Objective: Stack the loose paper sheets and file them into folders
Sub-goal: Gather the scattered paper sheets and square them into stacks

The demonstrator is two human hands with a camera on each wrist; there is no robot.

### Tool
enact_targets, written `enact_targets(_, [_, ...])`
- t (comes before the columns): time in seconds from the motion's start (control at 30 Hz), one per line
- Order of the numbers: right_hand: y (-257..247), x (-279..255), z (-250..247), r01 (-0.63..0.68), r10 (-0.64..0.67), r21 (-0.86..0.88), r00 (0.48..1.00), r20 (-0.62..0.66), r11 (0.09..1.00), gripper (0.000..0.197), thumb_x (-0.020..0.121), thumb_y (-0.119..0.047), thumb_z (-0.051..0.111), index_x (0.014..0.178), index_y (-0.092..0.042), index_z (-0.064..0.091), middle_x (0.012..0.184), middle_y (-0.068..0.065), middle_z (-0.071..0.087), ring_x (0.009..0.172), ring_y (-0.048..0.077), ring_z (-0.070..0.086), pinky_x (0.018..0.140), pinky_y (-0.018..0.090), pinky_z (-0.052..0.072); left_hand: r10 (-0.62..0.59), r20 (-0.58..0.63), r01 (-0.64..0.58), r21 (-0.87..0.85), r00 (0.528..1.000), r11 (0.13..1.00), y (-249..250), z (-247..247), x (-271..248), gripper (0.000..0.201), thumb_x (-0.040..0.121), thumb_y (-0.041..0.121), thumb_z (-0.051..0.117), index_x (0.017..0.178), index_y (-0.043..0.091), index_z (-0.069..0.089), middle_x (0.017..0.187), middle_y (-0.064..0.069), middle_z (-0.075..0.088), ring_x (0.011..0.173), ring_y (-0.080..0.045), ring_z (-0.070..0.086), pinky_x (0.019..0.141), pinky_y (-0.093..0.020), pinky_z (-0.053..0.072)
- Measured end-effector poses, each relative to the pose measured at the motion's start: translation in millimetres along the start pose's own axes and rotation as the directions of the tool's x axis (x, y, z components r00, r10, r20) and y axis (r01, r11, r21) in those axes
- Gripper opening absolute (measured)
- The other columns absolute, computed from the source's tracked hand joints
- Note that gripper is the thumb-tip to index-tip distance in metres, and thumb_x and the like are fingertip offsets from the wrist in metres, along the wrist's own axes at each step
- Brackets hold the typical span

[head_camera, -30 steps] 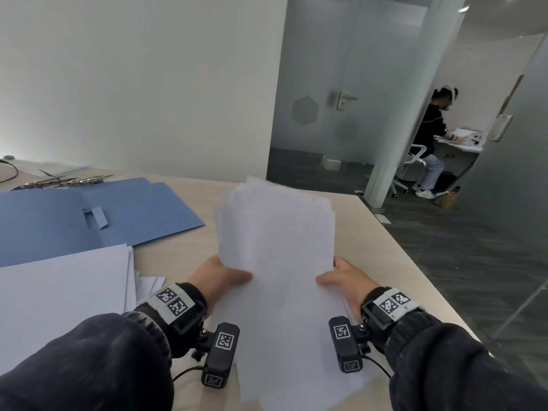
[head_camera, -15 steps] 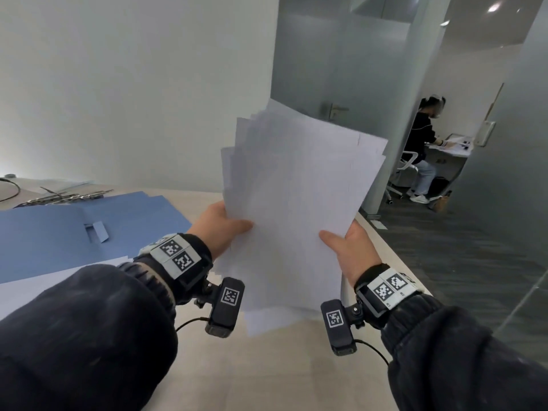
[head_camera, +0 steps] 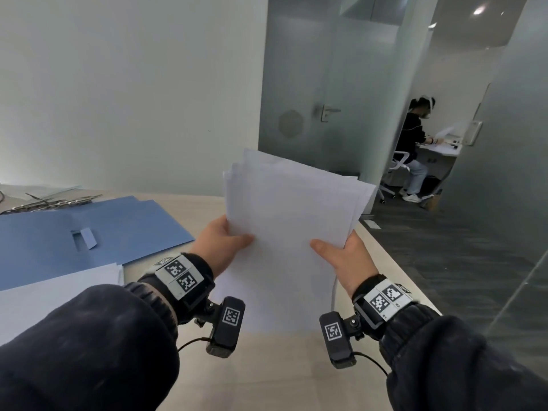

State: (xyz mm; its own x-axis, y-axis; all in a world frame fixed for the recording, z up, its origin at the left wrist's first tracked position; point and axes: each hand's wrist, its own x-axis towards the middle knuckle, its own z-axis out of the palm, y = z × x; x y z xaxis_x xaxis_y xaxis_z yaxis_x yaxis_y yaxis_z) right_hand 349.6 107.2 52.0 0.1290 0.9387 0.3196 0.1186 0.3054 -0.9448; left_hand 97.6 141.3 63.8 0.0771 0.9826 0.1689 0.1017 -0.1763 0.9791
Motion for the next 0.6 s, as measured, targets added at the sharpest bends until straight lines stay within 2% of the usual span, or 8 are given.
enact_targets(0.1, [-4,3,-2,0.012,-0.012,0.018,1.000,-0.022,1.000,0.033,0.086,-0.010,0.077,0.115,-0.021,0.066,0.106,-0.003,0.076,0.101,0.017,0.072,0.088,0.034,0.058,0.020,-0.005,-0.020,-0.041,1.000,0.999,2,2,1,0.023,0.090,0.003,0.070,0.103,0.022,0.071,0.101,-0.001,0.078,0.096,-0.024,0.075,0.097,-0.050,0.056])
enact_targets(0.13, [-7,5,-3,0.034,-0.033,0.042,0.999,-0.023,0.999,0.036,0.086,-0.009,0.077,0.117,-0.021,0.065,0.109,-0.003,0.076,0.102,0.016,0.072,0.086,0.031,0.058,0.045,0.000,-0.045,-0.066,0.999,0.997,6,1,1,0.027,0.086,0.007,0.074,0.110,0.020,0.070,0.105,-0.002,0.078,0.098,-0.024,0.075,0.095,-0.049,0.057])
enact_targets(0.2, [-10,8,-7,0.061,-0.059,0.089,0.998,-0.031,0.994,0.043,0.085,-0.008,0.078,0.124,-0.018,0.062,0.113,-0.002,0.074,0.104,0.014,0.071,0.084,0.027,0.057,0.086,0.030,-0.082,-0.105,0.996,0.991,8,0,2,0.048,0.078,0.016,0.078,0.124,0.019,0.064,0.113,-0.001,0.076,0.102,-0.023,0.074,0.091,-0.045,0.058])
enact_targets(0.27, [-7,7,-9,0.052,-0.047,0.130,0.998,-0.046,0.990,0.046,0.083,-0.008,0.078,0.126,-0.014,0.061,0.114,0.001,0.074,0.105,0.016,0.071,0.087,0.030,0.058,0.065,0.038,-0.060,-0.116,0.997,0.991,2,-1,-1,0.054,0.079,0.014,0.080,0.130,0.020,0.060,0.113,-0.001,0.076,0.101,-0.022,0.074,0.090,-0.045,0.058])
enact_targets(0.37, [2,0,-6,0.034,-0.026,0.144,0.998,-0.059,0.989,0.044,0.082,-0.008,0.079,0.123,-0.010,0.064,0.112,0.002,0.075,0.105,0.019,0.072,0.087,0.031,0.056,0.009,0.037,-0.006,-0.061,0.999,0.998,-15,7,-11,0.040,0.089,0.007,0.074,0.125,0.018,0.063,0.107,0.002,0.077,0.098,-0.018,0.074,0.090,-0.038,0.057])
enact_targets(0.47, [-2,-1,1,0.023,-0.011,0.152,0.997,-0.080,0.988,0.037,0.083,-0.010,0.079,0.118,-0.013,0.068,0.105,0.001,0.077,0.098,0.018,0.073,0.078,0.027,0.058,0.046,-0.030,-0.043,0.103,0.998,0.994,-18,16,-15,0.015,0.095,0.017,0.069,0.109,0.017,0.071,0.099,0.005,0.075,0.093,-0.012,0.069,0.075,-0.023,0.049])
enact_targets(0.53, [-11,4,1,0.038,-0.028,0.158,0.997,-0.067,0.987,0.035,0.082,-0.015,0.080,0.115,-0.017,0.069,0.105,-0.001,0.077,0.098,0.017,0.073,0.079,0.029,0.058,0.067,-0.081,-0.062,0.062,0.994,0.996,-12,15,-11,0.007,0.095,0.020,0.069,0.101,0.019,0.072,0.095,0.005,0.075,0.090,-0.013,0.069,0.073,-0.024,0.050])
enact_targets(0.6, [-18,7,-2,0.045,-0.039,0.168,0.999,-0.036,0.985,0.035,0.081,-0.019,0.080,0.113,-0.019,0.069,0.105,-0.003,0.077,0.097,0.015,0.073,0.079,0.026,0.058,0.094,-0.112,-0.097,-0.014,0.989,0.995,-4,11,-4,0.009,0.094,0.019,0.071,0.101,0.017,0.074,0.094,0.001,0.078,0.090,-0.019,0.073,0.080,-0.031,0.055])
